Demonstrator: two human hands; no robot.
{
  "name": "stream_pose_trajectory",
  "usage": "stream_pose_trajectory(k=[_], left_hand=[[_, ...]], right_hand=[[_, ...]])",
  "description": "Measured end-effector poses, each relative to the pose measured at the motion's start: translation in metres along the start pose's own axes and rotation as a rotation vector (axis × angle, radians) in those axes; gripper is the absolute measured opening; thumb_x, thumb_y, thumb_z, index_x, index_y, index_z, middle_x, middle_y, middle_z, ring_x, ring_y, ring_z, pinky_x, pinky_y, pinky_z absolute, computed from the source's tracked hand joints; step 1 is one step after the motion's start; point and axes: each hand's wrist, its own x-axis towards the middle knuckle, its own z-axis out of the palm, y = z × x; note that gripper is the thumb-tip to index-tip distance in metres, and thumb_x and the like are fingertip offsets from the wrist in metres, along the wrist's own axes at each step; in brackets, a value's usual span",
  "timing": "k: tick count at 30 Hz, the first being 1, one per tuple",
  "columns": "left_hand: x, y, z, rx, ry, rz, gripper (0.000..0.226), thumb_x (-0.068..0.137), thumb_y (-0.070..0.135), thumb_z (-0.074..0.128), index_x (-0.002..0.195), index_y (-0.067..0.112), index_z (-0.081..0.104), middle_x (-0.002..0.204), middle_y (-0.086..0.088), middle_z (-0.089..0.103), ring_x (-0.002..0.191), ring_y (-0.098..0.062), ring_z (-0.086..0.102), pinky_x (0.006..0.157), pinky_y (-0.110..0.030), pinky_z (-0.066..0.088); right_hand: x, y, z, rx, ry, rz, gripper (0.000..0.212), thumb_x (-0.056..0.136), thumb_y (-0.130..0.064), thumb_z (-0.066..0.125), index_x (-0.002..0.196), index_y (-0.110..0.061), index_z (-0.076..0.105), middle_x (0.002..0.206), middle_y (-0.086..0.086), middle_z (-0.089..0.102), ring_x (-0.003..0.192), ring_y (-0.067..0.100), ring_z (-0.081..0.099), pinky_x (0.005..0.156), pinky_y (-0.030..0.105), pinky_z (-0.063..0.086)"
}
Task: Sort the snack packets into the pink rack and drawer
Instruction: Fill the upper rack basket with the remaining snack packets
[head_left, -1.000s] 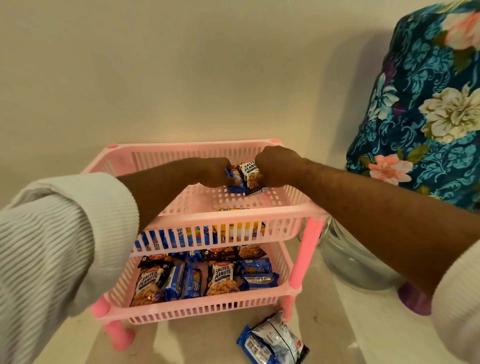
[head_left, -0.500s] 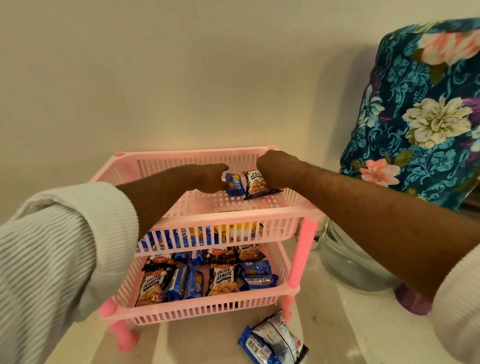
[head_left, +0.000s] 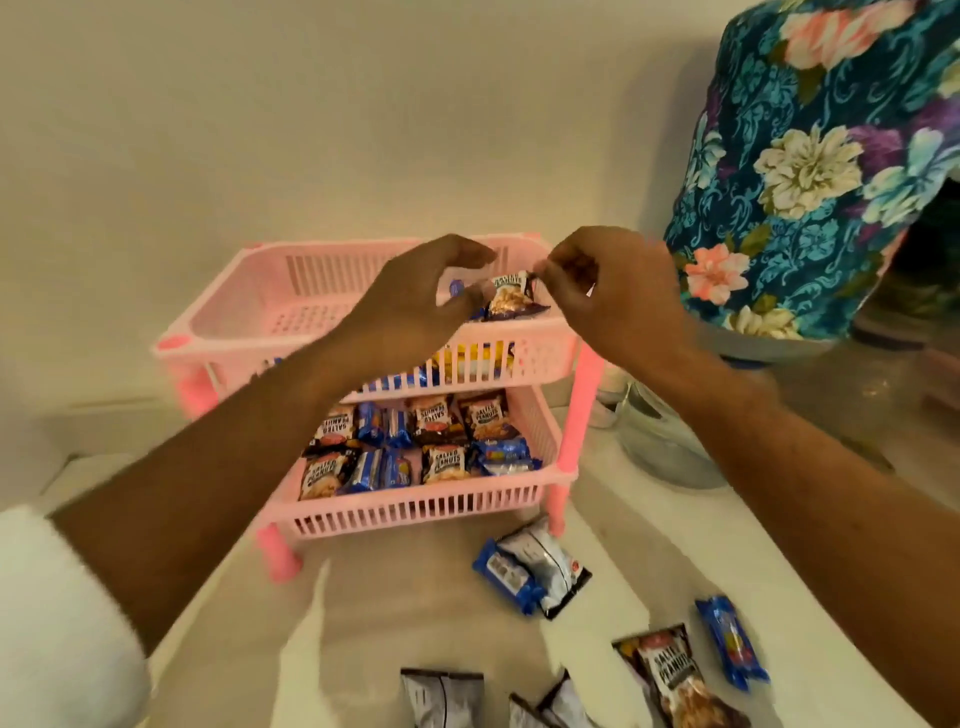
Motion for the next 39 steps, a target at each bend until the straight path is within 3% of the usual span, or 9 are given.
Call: stream_pose_trajectory(k=[6,10,13,16,20,24,28,31,39], left_hand=[[-0.12,0.001,0.058,-0.091,0.174,0.266,0.017,0.095,0.022,0.059,0.105,0.015,0.071,0.111,0.007,0.068,0.118,-0.01,0.055,0.103,-0.028,0.039],[-0.173,-0.033,0.115,-0.216,-0.035,-0.015,0.011,0.094,0.024,0.06,0.097,0.024,0.071,0.096,0.014,0.069,0.093,0.002,0.061,0.08,-0.015,0.046],[-0.192,-0.072,0.158,-0.243,-0.206,-0.339,0.01,0.091,0.017,0.065,0.098,0.024,0.068,0.096,0.008,0.071,0.087,-0.005,0.064,0.075,-0.021,0.047],[-0.205,-0.102,0.194,-0.172,-0.35,-0.608,0.031,0.092,0.027,0.064,0.122,0.022,0.057,0.097,0.0,0.068,0.088,-0.017,0.064,0.075,-0.028,0.048],[-0.203,-0.113,0.23,-0.186,-0.424,-0.649,0.056,0.095,0.033,0.058,0.145,0.033,0.034,0.099,-0.005,0.064,0.088,-0.021,0.061,0.074,-0.027,0.045],[-0.184,-0.112,0.259,-0.215,-0.331,-0.737,0.05,0.092,0.029,0.061,0.139,0.032,0.045,0.119,-0.014,0.06,0.107,-0.031,0.06,0.089,-0.03,0.05],[-0.177,-0.107,0.278,-0.235,-0.211,-0.867,0.04,0.085,0.03,0.07,0.12,0.03,0.051,0.118,-0.013,0.039,0.075,-0.012,0.052,0.066,-0.015,0.045],[-0.177,-0.105,0.283,-0.26,-0.185,-0.921,0.042,0.077,0.031,0.079,0.108,0.029,0.05,0.111,-0.007,0.036,0.074,-0.013,0.052,0.073,-0.023,0.049],[-0.176,-0.107,0.262,-0.421,-0.255,-0.924,0.045,0.076,0.005,0.076,0.111,0.019,0.052,0.107,-0.014,0.063,0.088,-0.025,0.063,0.074,-0.034,0.056]], right_hand=[[-0.129,-0.006,0.012,0.222,0.153,-0.005,0.01,0.09,-0.025,0.07,0.085,-0.018,0.066,0.078,-0.014,0.056,0.065,-0.003,0.046,0.064,0.006,0.034],[-0.213,0.017,0.06,0.175,-0.128,0.146,0.006,0.087,-0.026,0.071,0.087,-0.021,0.067,0.081,-0.011,0.062,0.068,0.0,0.054,0.064,0.02,0.048],[-0.254,0.038,0.09,0.115,-0.445,0.337,0.028,0.086,-0.028,0.072,0.113,-0.022,0.067,0.11,-0.003,0.063,0.09,0.013,0.066,0.078,0.029,0.054],[-0.278,0.052,0.112,0.037,-0.703,0.427,0.06,0.087,-0.028,0.07,0.143,-0.03,0.048,0.142,0.004,0.045,0.12,0.026,0.056,0.098,0.033,0.048],[-0.297,0.064,0.135,-0.05,-0.947,0.339,0.091,0.081,-0.022,0.073,0.153,-0.047,0.024,0.163,0.006,0.013,0.133,0.036,0.042,0.105,0.043,0.046],[-0.307,0.066,0.154,-0.093,-0.953,0.296,0.094,0.079,-0.04,0.077,0.151,-0.053,0.018,0.161,0.006,0.018,0.128,0.039,0.047,0.101,0.049,0.05],[-0.314,0.061,0.166,-0.207,-0.898,0.309,0.077,0.079,-0.044,0.072,0.14,-0.053,0.026,0.139,0.003,0.044,0.111,0.035,0.055,0.083,0.046,0.053],[-0.317,0.062,0.167,-0.188,-0.818,0.302,0.053,0.084,-0.048,0.063,0.13,-0.045,0.038,0.13,0.0,0.053,0.105,0.031,0.056,0.077,0.04,0.051],[-0.298,0.072,0.157,0.014,-0.87,0.415,0.052,0.082,-0.03,0.066,0.124,-0.042,0.038,0.121,0.001,0.061,0.099,0.032,0.063,0.079,0.039,0.054]])
